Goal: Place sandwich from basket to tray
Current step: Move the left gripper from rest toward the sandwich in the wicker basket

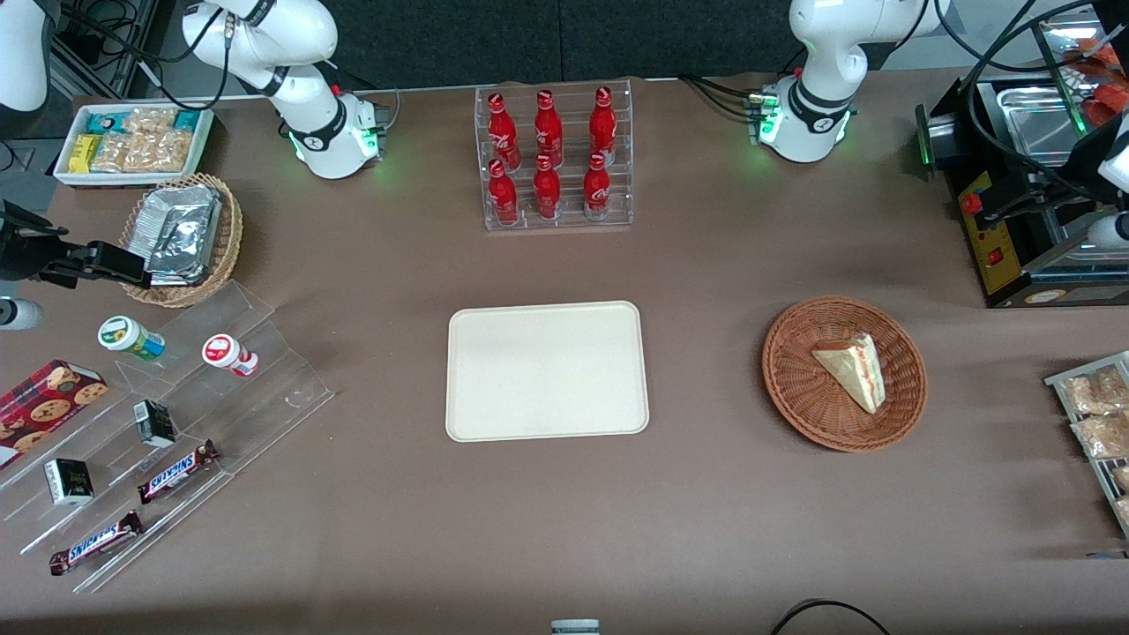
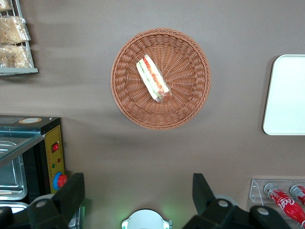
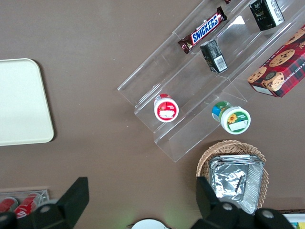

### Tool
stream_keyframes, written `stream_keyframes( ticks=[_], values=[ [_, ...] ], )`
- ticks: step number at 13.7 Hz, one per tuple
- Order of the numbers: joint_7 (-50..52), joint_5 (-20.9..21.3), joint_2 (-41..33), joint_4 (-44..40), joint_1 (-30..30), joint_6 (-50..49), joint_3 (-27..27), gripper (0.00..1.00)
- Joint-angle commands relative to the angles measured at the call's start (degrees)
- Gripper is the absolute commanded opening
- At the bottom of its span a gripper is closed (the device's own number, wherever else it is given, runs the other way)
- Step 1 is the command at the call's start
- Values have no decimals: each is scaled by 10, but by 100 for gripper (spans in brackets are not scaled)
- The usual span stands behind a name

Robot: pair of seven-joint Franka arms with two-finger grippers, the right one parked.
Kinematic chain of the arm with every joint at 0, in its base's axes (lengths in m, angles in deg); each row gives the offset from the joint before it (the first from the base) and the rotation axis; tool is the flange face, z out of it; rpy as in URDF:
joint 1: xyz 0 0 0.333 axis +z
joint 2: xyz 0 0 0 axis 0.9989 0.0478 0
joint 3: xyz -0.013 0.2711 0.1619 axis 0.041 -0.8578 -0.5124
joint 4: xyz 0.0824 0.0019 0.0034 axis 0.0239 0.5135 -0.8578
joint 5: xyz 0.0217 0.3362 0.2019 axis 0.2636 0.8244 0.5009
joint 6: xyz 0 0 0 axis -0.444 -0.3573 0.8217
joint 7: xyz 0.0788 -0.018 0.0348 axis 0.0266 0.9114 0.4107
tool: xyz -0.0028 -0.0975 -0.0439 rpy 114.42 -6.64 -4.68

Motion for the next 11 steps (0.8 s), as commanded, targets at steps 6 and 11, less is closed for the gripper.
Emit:
stream_keyframes(
  ticks=[6,11],
  values=[
    [129,27,58,1,7,23,12,100],
    [315,39,58,163,11,200,19,100]
  ],
)
